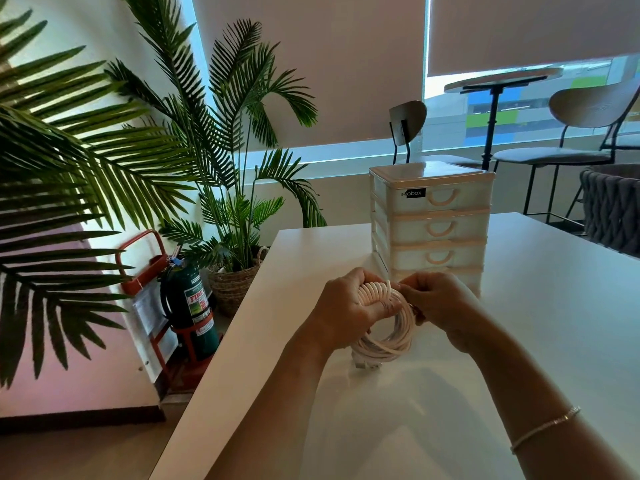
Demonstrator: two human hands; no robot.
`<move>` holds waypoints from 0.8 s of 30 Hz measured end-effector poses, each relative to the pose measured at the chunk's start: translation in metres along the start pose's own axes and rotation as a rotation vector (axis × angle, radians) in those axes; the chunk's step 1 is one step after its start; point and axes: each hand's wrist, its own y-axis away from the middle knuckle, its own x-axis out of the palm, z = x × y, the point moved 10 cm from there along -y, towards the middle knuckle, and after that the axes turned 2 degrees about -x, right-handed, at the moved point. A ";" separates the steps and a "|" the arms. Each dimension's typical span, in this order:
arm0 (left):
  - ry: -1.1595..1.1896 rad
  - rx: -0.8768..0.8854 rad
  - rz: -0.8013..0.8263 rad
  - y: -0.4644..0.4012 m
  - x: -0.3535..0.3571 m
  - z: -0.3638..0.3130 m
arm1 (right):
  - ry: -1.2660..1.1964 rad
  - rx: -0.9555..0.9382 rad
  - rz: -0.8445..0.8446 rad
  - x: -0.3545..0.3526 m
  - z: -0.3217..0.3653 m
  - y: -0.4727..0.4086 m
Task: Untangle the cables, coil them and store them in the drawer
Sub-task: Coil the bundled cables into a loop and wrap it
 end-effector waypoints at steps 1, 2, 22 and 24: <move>-0.015 0.005 0.005 0.000 0.001 0.000 | 0.000 0.005 0.009 0.000 -0.001 0.000; -0.028 0.009 0.008 0.000 0.002 -0.001 | 0.005 0.010 0.020 0.001 -0.002 -0.001; 0.099 -0.043 0.057 -0.002 0.005 0.009 | -0.058 0.136 0.219 0.003 -0.018 0.001; 0.102 -0.043 0.068 -0.002 0.006 0.010 | -0.036 0.132 0.224 0.005 -0.019 0.001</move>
